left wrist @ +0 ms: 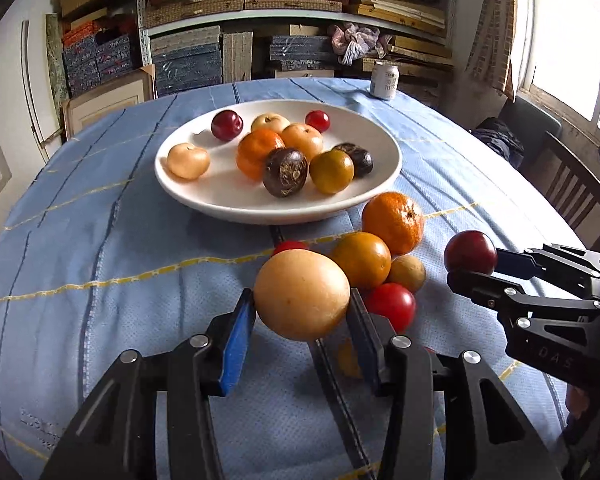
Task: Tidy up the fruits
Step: 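Grasp a large pale orange fruit with the left gripper while the right grasps a dark red plum, then lower both held fruits onto the white plate and open both grippers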
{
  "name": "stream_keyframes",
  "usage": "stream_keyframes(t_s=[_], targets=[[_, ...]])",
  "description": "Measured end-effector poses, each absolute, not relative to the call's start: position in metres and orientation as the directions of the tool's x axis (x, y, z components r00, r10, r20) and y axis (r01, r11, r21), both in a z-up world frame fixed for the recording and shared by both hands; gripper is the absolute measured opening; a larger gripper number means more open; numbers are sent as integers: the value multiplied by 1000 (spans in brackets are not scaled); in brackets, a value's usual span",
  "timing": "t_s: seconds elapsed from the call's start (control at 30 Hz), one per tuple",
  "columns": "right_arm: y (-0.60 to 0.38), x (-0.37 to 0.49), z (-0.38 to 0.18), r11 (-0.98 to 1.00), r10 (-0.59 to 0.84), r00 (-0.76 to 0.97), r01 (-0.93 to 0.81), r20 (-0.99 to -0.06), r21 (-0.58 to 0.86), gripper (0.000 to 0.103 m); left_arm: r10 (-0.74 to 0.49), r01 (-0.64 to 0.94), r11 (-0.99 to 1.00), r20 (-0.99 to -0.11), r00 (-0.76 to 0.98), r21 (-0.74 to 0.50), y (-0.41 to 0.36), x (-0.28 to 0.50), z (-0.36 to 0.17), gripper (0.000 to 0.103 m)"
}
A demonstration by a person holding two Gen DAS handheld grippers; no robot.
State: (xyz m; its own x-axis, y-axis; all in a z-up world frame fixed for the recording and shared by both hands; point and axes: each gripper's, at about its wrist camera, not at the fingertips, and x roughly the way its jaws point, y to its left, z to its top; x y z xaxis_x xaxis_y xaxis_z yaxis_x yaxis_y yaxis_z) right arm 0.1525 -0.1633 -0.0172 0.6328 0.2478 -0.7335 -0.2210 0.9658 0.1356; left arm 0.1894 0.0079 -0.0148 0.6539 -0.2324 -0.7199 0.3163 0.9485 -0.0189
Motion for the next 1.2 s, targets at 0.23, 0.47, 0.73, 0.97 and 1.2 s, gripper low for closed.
stream_keyframes(t_s=[0.23, 0.47, 0.73, 0.97, 1.2], targets=[[-168, 156, 6, 968, 243, 682, -221, -690, 122, 37, -232, 307, 952, -703, 673, -20, 16, 191, 11, 47], [-166, 187, 29, 958, 272, 696, -259, -664, 122, 37, -209, 265, 964, -694, 689, -28, 27, 221, 22, 47], [-160, 252, 43, 952, 289, 698, -282, -655, 120, 37, -160, 240, 971, -721, 674, 9, 26, 275, 18, 47], [-156, 302, 27, 954, 278, 673, -274, -685, 119, 37, -162, 246, 969, -726, 668, 9, 22, 303, 13, 47], [-159, 318, 20, 961, 257, 674, -254, -693, 110, 37, -161, 267, 963, -739, 654, 27, 15, 314, 10, 47]])
